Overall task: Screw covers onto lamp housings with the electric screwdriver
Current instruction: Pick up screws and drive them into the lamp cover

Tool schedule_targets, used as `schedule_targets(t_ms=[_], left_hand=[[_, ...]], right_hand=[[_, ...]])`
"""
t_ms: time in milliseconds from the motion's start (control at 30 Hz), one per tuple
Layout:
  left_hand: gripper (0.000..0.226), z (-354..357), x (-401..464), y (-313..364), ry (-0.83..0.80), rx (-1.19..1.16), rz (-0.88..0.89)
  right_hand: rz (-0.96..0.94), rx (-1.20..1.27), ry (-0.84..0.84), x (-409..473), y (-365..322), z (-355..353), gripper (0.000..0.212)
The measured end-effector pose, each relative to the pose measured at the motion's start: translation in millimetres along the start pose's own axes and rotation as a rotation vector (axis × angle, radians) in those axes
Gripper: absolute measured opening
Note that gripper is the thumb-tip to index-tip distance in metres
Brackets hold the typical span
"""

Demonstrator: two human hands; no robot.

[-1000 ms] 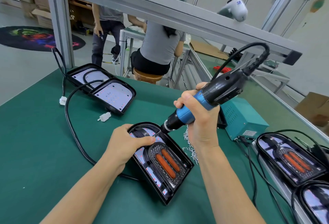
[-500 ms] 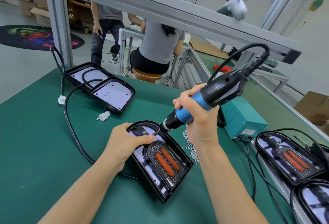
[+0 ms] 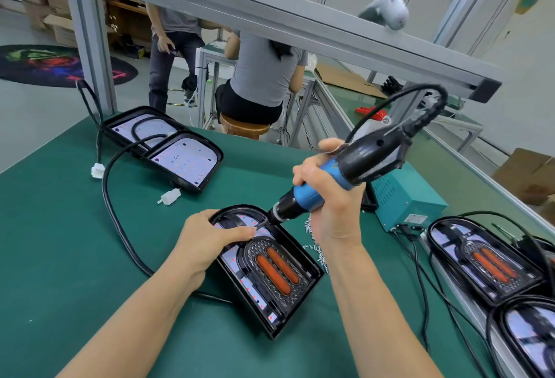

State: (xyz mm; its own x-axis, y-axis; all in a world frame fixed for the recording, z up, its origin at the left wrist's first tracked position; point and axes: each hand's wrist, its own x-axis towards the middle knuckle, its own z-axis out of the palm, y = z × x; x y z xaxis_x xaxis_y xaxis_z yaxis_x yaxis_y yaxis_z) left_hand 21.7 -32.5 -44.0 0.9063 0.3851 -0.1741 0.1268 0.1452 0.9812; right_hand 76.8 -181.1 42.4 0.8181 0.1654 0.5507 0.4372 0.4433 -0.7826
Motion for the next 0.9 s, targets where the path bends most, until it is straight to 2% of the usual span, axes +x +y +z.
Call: schedule_targets(t_ms=[100, 200, 333, 500, 533, 633, 700, 733, 800, 900], left_hand=[[0.031, -4.8, 1.4, -4.7, 0.011, 0.018, -0.028], [0.037, -10.4, 2.6, -6.6, 0.067, 0.061, 0.006], [0.036, -24.0, 7.8, -1.4, 0.084, 0.329, 0.125], [0.02, -40.0, 8.1, 3.6, -0.062, 0.532, 0.13], [0.025, -42.4, 8.6, 6.8, -0.084, 0.599, 0.111], [0.065, -44.7, 8.0, 20.6, -0.122, 0.774, -0.004], [0.074, -34.3, 3.7, 30.7, -0.081, 0.858, 0.001], [0.071, -25.2, -0.3, 35.6, -0.025, 0.923, 0.067], [0.05, -0.2, -7.3, 43.6, 0.069, 0.98, 0.347], [0.023, 49.4, -18.2, 49.7, -0.034, 0.961, 0.697]], right_hand=[[-0.055, 0.042, 0.216, 1.7, -6.2, -5.6, 0.033], [-0.105, 0.085, 0.358, 6.7, -19.9, -17.0, 0.033], [-0.149, 0.122, 0.411, 7.0, -36.9, -32.7, 0.027], [-0.146, 0.135, 0.479, -6.2, -45.9, -48.4, 0.025], [-0.144, 0.137, 0.493, -8.8, -46.6, -51.0, 0.025], [-0.154, 0.119, 0.529, -17.8, -50.2, -59.7, 0.025], [-0.177, 0.078, 0.553, -23.4, -54.0, -65.8, 0.026], [-0.189, 0.058, 0.564, -25.8, -55.9, -68.4, 0.027], [-0.206, 0.038, 0.589, -29.5, -59.2, -73.2, 0.028], [-0.218, 0.023, 0.624, -34.1, -62.5, -80.0, 0.027]])
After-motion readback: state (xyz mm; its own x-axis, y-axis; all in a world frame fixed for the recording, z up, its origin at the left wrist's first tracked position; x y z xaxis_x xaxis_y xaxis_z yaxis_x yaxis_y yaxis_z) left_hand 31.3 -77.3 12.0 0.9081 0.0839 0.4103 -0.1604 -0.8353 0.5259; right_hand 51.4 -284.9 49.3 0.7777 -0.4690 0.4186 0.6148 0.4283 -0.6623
